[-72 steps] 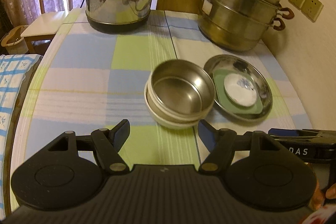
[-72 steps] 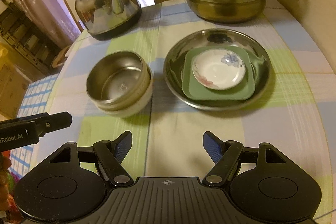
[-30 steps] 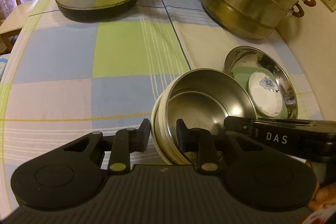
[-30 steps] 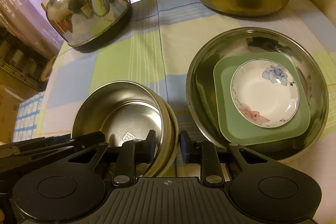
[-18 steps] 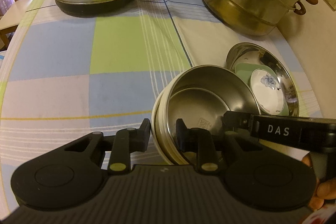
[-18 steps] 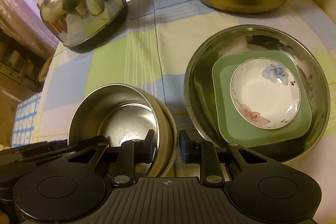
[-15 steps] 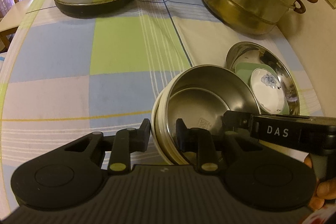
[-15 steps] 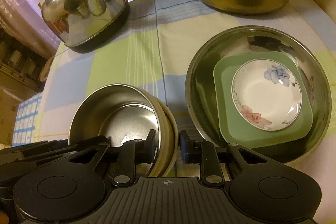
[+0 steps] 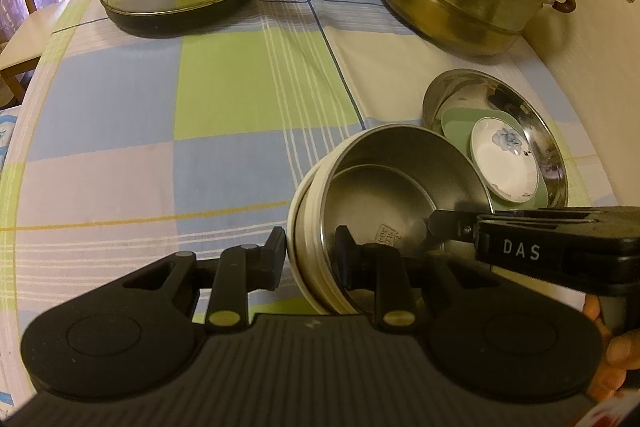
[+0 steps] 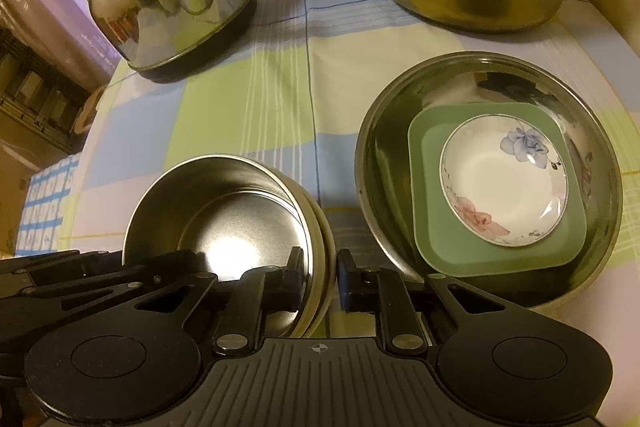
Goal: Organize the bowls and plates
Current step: 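Lift the bowl stack with the left tool and carry it over the steel plate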
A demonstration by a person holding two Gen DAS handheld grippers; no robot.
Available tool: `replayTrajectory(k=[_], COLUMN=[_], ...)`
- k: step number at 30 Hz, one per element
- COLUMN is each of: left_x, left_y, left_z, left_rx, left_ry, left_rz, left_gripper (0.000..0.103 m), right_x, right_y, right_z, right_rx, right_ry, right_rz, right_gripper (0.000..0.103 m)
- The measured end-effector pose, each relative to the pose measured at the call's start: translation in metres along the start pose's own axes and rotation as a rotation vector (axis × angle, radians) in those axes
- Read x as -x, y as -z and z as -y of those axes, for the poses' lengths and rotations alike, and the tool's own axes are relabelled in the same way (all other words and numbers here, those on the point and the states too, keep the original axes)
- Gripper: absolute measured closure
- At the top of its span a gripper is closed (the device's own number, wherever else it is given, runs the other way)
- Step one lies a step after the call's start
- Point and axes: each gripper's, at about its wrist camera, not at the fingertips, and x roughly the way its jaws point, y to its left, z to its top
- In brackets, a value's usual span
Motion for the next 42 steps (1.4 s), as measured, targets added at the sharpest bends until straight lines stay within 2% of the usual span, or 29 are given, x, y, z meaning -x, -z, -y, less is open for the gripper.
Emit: replayTrajectory(k=[10,20,33,42], left_x=[0.019,0.031,0.009,-0.02], left_y=[-0.003,-0.029,-0.071,-0.086], left_z=[0.006,0.034,0.104,0.137], left_rx=[-0.012,-0.066,-0.114,-0.121], left_ry=[0.001,0.013,0.112,0.148], left_rz=[0.035,0.066,0.059,0.006], left_gripper=[0.079,0.079,0.08,0.079], right_x=[0.02,0.049,0.083,0.083], right_y=[-0.003,-0.022,-0.057,-0.074], right_z=[-0.002,0.01,0.069,0.11], right_rx=[0.01,-0.018,-0.077,-0.106], right_ry=[-0.003,0.01,0.114,0.16], right_rz=[0.02,0.048,0.091,0.063], right_gripper=[0.087,0.087,0.088,0.088])
